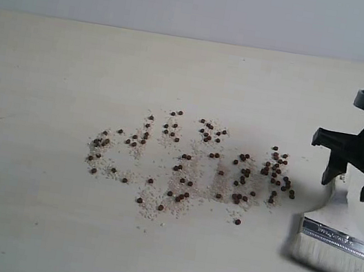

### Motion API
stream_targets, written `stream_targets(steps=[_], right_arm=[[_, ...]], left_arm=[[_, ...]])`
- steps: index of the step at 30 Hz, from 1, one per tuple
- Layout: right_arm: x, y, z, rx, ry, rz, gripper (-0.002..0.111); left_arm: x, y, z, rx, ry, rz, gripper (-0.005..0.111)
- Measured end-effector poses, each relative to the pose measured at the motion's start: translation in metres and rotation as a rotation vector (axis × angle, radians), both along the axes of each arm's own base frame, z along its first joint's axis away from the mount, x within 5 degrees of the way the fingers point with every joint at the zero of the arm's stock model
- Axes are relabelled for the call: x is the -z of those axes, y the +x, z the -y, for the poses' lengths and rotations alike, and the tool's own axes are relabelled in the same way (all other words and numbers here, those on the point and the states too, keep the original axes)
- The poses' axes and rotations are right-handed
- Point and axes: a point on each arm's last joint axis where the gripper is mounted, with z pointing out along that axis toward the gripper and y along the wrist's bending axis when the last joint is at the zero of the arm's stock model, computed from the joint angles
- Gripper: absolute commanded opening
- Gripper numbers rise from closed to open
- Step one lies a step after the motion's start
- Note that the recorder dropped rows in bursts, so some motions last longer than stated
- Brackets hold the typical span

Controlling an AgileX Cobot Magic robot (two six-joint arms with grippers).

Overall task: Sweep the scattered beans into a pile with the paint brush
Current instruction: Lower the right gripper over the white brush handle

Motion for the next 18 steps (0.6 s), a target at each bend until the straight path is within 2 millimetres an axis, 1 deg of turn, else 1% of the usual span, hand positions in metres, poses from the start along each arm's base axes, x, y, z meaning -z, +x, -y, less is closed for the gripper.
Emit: stream_targets(steps=[9,12,15,18], right_arm=[[0.001,0.003,0.0,0.015,0.0,0.027,0.059],[0.008,0.004,-0.001,0.026,0.009,0.01,0.059],[0.019,0.005,-0.001,0.026,0.009,-0.016,0.059],[0.018,0.009,-0.001,0.028,0.008,0.014,0.059]], left_arm=[[0.0,0.0,0.0,0.0,0.0,0.0,0.0],[0.0,0.0,0.0,0.0,0.0,0.0,0.0],[0.0,0.0,0.0,0.0,0.0,0.0,0.0],[0.0,0.0,0.0,0.0,0.0,0.0,0.0]])
